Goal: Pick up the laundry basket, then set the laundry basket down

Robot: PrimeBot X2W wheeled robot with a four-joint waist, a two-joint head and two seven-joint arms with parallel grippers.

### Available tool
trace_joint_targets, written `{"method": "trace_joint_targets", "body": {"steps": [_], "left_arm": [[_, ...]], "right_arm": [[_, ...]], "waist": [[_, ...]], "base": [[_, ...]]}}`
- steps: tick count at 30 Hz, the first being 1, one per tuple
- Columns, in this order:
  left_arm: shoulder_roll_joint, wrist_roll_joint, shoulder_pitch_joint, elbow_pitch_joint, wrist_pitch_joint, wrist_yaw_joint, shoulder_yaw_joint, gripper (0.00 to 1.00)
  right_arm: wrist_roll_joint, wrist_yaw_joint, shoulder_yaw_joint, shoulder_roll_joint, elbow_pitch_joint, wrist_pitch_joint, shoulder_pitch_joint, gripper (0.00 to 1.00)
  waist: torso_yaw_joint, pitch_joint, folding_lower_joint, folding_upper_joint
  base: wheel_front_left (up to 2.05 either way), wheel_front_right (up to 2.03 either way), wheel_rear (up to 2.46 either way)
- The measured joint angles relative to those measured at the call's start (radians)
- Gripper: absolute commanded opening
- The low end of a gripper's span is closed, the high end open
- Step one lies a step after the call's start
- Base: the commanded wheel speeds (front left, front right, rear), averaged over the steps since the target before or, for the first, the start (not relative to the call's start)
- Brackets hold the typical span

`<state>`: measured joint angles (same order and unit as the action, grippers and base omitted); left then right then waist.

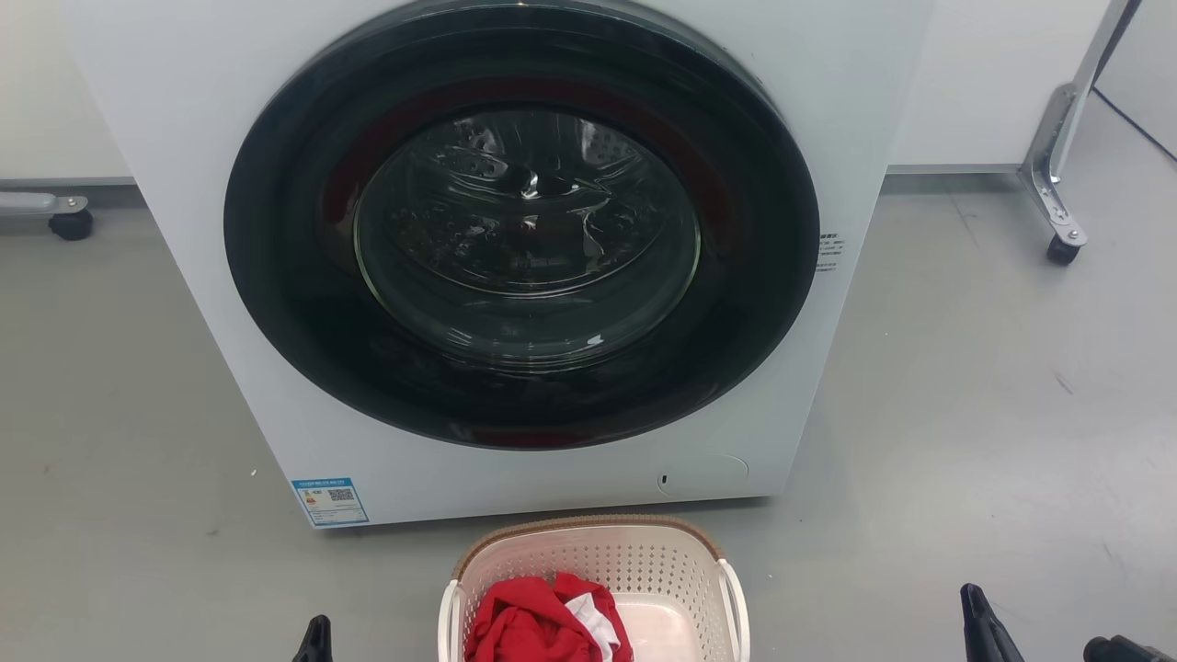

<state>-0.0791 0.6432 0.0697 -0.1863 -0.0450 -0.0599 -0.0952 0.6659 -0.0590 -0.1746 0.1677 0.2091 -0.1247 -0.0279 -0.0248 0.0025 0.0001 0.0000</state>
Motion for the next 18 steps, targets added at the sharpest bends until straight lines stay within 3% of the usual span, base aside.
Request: {"method": "trace_joint_targets", "body": {"steps": [18], "left_arm": [[0.010,0.244,-0.029,-0.027,0.041,0.045,0.050,0.00]], "right_arm": [[0.239,0.044,0.079,-0.031,0.024,0.063,0.026,0.00]], "waist": [[0.006,0.000,0.0000,0.0000]], "base": [[0.00,0.00,0.00]]}}
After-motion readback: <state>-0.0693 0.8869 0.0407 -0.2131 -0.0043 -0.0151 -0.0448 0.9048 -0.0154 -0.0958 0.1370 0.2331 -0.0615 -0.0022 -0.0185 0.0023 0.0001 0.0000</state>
